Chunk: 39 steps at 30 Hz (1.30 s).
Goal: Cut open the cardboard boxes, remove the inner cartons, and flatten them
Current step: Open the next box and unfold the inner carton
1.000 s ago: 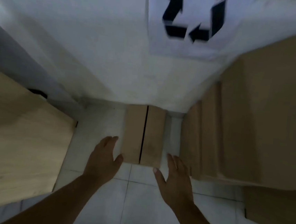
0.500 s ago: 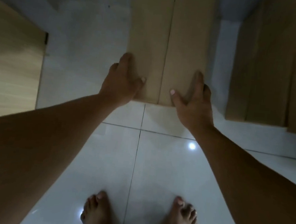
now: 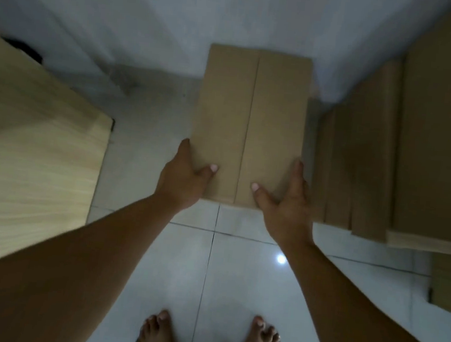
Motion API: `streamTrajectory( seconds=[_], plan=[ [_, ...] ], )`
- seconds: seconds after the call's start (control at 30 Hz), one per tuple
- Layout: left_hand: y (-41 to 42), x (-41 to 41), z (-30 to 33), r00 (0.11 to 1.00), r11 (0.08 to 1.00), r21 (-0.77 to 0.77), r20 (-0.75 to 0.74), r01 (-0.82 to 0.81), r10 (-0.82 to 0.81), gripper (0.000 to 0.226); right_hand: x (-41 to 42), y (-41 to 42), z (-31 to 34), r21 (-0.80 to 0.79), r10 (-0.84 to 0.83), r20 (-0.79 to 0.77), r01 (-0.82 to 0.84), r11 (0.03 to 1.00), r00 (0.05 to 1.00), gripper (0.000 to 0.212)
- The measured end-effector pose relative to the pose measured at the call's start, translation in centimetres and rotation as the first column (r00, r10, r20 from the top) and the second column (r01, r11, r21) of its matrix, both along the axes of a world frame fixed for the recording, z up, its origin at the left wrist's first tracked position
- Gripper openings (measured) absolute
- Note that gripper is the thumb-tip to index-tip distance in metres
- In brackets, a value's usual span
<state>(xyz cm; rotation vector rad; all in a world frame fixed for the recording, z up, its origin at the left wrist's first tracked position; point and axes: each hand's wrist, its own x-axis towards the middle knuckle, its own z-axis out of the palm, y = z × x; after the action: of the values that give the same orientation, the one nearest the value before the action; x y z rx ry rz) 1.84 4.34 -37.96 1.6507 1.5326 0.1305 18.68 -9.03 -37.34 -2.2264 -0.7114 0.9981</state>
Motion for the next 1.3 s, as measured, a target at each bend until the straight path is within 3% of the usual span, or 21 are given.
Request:
streamTrajectory(
  seconds=[0.5,0.7,0.97,1.3],
  plan=[
    [-3.7,-7.9,34.6,0.99,0.988,0.153,0.133,0.027,-0.047,0.081,-8.4,-4.5,34.8,0.057,-0.02,0.144,0.012,0.998,0.989,0.096],
    [-7.3,-12.6,43.6,0.981,0.984,0.18,0.187,0.01,-0.045,0.082,-13.1,-8.2,44.0,0.109,-0.006,0.196,-0.016,0.994,0.981,0.097],
    [-15.4,-20.1,51.5,0.975,0.961,0.273,0.224,-0.049,-0.014,0.074,-19.5,-15.3,51.4,0.143,0.038,0.255,-0.077,0.987,0.966,0.098],
    [-23.8,-30.4,54.9,0.978,0.958,0.254,0.19,-0.134,0.086,0.076,-28.8,-22.0,54.9,0.145,0.122,0.293,-0.17,0.975,0.948,0.096]
  ],
)
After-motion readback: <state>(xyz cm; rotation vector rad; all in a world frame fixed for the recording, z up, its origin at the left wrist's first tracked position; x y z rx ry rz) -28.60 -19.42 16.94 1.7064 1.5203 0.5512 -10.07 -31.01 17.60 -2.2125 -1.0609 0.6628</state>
